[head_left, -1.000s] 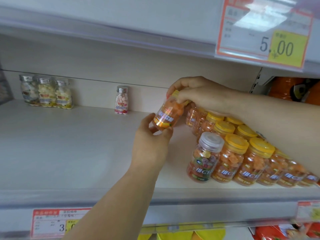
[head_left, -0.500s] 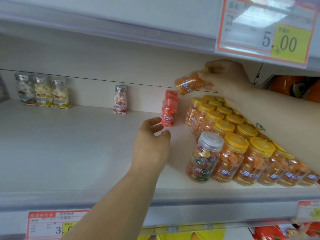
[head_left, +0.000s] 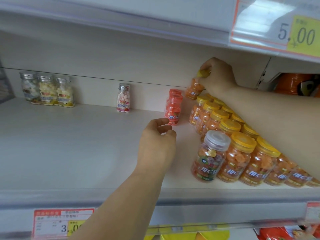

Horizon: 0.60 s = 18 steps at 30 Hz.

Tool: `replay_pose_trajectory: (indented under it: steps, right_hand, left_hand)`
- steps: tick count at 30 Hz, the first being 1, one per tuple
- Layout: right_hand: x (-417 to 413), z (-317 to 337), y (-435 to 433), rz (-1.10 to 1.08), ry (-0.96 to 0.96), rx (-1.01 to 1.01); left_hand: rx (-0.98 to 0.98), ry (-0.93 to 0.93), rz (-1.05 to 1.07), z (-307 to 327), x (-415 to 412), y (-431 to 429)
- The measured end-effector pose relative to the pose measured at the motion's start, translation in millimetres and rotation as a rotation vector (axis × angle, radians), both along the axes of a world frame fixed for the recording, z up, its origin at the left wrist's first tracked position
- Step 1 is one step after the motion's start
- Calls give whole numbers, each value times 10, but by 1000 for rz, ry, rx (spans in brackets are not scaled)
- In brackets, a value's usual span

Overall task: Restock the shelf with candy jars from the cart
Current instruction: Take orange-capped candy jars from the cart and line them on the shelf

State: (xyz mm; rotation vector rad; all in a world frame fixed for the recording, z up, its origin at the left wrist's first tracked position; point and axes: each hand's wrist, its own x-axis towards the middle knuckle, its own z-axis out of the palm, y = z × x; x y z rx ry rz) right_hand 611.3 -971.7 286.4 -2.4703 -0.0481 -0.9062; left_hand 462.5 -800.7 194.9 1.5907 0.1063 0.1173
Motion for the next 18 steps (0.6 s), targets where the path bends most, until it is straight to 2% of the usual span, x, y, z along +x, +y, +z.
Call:
replay_pose_trajectory:
  steps: [10,18]
  right_hand:
    - [81,-98,117,-38,220,-234]
    - [118,-170,179,-39,323,-315]
  left_hand:
    - [15,-22,-11,-14,-11,1]
    - [9,-43,-15,-34,-1,-7]
